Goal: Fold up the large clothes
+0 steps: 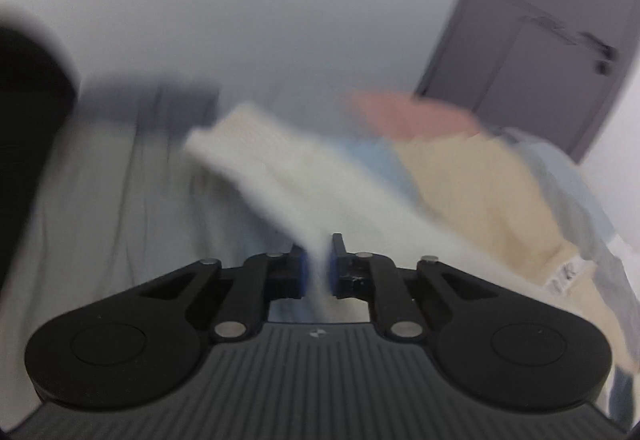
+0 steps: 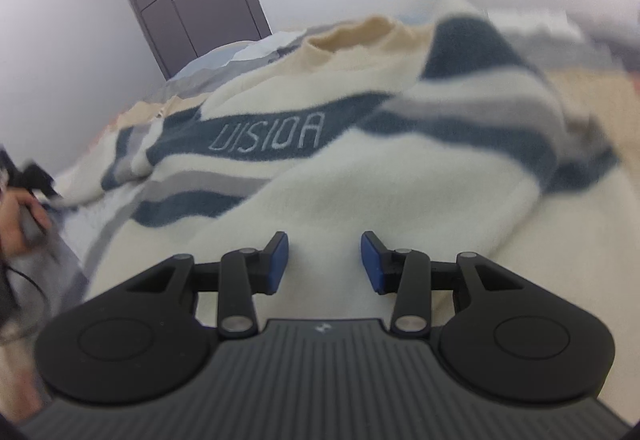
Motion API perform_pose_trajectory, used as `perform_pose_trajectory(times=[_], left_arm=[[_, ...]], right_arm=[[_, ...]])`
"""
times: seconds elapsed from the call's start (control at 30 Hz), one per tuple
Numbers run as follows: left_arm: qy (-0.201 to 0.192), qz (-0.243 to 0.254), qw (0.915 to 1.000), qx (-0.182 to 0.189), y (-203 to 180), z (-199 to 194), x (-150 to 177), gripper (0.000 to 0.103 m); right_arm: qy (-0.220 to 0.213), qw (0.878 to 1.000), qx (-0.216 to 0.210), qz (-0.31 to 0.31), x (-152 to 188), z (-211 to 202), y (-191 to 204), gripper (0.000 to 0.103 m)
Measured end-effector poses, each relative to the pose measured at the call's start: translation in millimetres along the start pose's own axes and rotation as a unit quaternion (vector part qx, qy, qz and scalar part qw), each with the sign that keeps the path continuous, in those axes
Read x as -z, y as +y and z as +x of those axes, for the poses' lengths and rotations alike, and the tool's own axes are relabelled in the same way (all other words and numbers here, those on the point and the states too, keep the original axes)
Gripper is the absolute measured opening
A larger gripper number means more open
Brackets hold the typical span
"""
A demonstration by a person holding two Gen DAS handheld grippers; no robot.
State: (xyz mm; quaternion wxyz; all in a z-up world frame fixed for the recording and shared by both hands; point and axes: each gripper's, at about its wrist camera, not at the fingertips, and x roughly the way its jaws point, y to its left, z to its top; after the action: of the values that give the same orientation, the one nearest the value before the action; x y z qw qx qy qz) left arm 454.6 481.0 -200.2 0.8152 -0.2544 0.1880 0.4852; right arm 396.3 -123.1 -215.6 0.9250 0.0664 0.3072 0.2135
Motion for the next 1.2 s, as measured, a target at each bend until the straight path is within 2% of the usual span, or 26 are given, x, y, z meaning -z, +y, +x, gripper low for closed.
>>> perform_pose_trajectory(times=[0.1, 0.2, 0.27, 0.33, 0.47, 0.6, 0.7, 0.83, 0.93, 1.03, 1.13, 1.2], left_arm=[[-0.033, 0.052, 0.9980, 0.015, -22, -24, -15, 0.010], [-0.073, 0.107, 0.9906, 0.044, -47, -63, -33, 0.010], [-0.118, 0.167, 0.9769, 0.062, -69, -98, -38, 0.010], [-0.153, 0.202, 0.9631, 0.091, -88, -135, -39, 0.010], [-0.187, 0.230, 0.9458, 0.133, -129, -208, -32, 0.010], [-0.197, 0.246, 0.9294, 0.192, -164, -278, -17, 0.010], [-0.227, 0.271, 0.9117, 0.210, -181, -325, 8, 0.010], [-0.228, 0.292, 0.8980, 0.238, -197, -373, 51, 0.010], [-0.215, 0.288, 0.8943, 0.266, -205, -402, 82, 0.010], [-0.201, 0.284, 0.8853, 0.308, -216, -425, 117, 0.010], [-0.160, 0.280, 0.8826, 0.342, -223, -441, 156, 0.010], [-0.141, 0.294, 0.8761, 0.356, -226, -448, 184, 0.010]], right_arm=[[-0.016, 0.998, 0.025, -0.050, 2, -2, 8, 0.043], [-0.020, 0.998, 0.026, -0.055, 3, -4, 7, 0.043], [-0.024, 0.997, 0.030, -0.060, 2, -8, 7, 0.043], [-0.028, 0.997, 0.024, -0.062, 2, -13, 9, 0.043], [-0.036, 0.998, 0.008, -0.049, 2, -31, 11, 0.043], [-0.050, 0.998, 0.002, -0.027, 0, -53, 2, 0.043], [-0.063, 0.998, -0.014, 0.006, 1, -74, -11, 0.043], [-0.082, 0.994, -0.049, 0.058, 2, -102, -29, 0.045], [-0.099, 0.991, -0.053, 0.068, 4, -120, -38, 0.045], [-0.112, 0.988, -0.052, 0.092, 5, -133, -53, 0.045], [-0.131, 0.981, -0.064, 0.130, 7, -144, -75, 0.045], [-0.142, 0.975, -0.063, 0.159, 9, -152, -91, 0.045]])
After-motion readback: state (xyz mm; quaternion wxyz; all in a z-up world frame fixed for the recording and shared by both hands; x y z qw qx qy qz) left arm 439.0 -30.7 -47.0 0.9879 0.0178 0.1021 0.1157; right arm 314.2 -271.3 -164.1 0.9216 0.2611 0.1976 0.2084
